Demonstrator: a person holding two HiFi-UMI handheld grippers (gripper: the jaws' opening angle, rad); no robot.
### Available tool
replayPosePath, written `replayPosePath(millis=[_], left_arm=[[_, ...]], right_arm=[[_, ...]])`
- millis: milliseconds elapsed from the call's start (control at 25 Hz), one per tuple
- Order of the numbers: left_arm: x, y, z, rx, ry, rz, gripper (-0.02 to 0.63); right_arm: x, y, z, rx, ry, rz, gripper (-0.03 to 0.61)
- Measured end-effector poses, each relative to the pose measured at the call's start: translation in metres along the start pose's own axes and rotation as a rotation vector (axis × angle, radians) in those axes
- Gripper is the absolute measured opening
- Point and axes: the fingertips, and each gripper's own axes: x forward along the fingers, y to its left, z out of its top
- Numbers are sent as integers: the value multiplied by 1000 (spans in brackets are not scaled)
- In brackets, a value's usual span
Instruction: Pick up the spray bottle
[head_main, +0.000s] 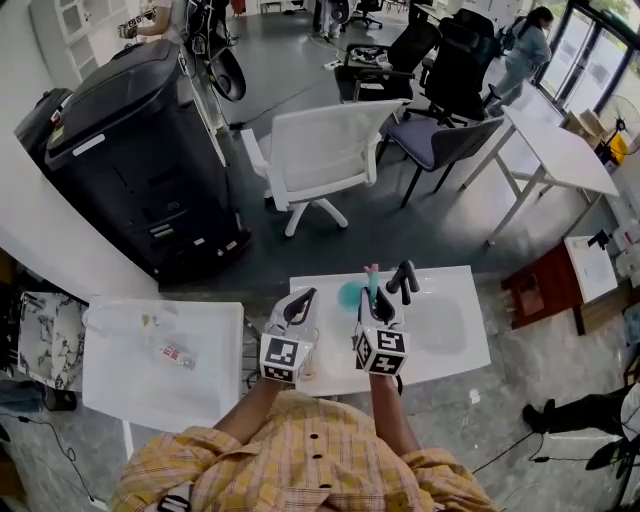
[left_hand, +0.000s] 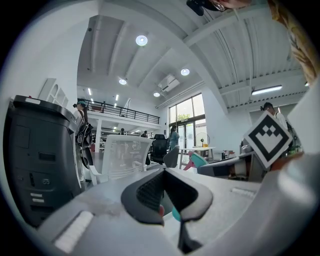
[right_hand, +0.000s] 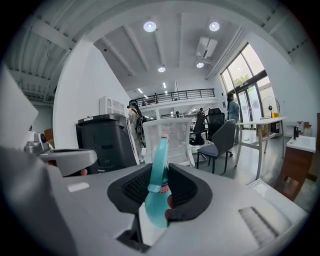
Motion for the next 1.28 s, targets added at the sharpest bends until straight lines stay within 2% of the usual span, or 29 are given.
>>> replayPosePath(millis=[640, 1280], left_arm=[[6, 3, 25, 28, -61, 0, -2], [4, 2, 33, 46, -84, -5, -2]], right_arm=[[-16, -2, 31, -19, -82, -2, 89], [-22, -2, 38, -24, -108, -8, 89]])
